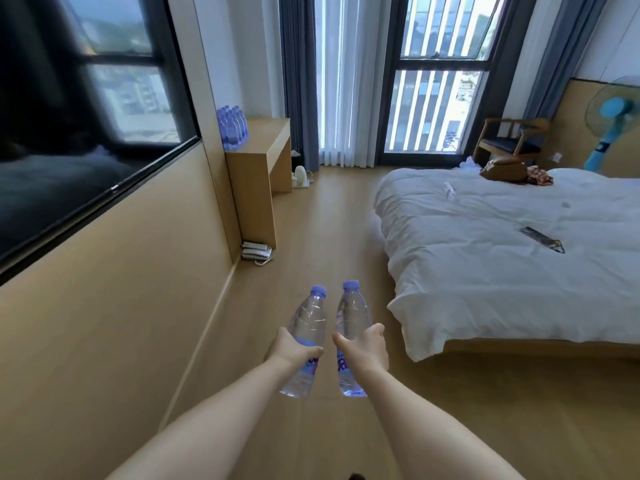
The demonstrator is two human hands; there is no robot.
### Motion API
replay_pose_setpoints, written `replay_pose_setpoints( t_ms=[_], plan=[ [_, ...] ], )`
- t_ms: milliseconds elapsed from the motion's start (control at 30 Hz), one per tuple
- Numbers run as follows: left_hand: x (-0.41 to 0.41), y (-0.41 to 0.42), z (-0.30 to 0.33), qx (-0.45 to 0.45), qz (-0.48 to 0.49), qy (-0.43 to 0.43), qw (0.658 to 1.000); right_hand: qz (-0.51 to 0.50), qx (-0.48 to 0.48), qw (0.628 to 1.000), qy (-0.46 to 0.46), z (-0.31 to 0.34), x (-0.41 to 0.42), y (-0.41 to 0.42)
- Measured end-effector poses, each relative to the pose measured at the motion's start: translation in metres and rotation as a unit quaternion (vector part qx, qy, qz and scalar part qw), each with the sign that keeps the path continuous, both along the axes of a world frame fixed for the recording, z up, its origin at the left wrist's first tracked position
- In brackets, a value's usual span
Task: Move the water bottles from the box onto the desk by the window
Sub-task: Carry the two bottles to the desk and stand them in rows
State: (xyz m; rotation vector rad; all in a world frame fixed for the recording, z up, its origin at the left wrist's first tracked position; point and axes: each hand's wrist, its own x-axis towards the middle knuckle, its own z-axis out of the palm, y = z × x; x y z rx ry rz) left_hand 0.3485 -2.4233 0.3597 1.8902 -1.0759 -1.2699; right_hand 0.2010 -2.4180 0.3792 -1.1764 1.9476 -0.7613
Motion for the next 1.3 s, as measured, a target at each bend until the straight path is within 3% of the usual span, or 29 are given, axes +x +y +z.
replay_pose_setpoints(
  t_ms=[200,333,700,933,1300],
  plan=[
    [-0.024,-0.148,0.023,-0.005,0.036,0.026,0.999,0.038,-0.024,0.999,-0.006,0.016,-0.007,-0.165],
    [-0.021,-0.234,0.04,-0.018,0.05,-0.018,0.998,0.045,-0.019,0.999,0.001,0.029,-0.016,-0.262],
    [0.02,-0.492,0.007,-0.009,0.05,-0.048,0.998,0.066,0.004,0.997,0.034,-0.007,0.005,-0.506],
    [0.049,-0.667,0.033,-0.004,0.03,-0.069,0.997,0.061,-0.007,0.998,0.021,0.021,0.039,-0.672],
    [0.059,-0.893,0.024,-0.002,0.055,-0.036,0.998,0.063,0.032,0.998,-0.005,0.007,0.043,-0.906]
  ],
)
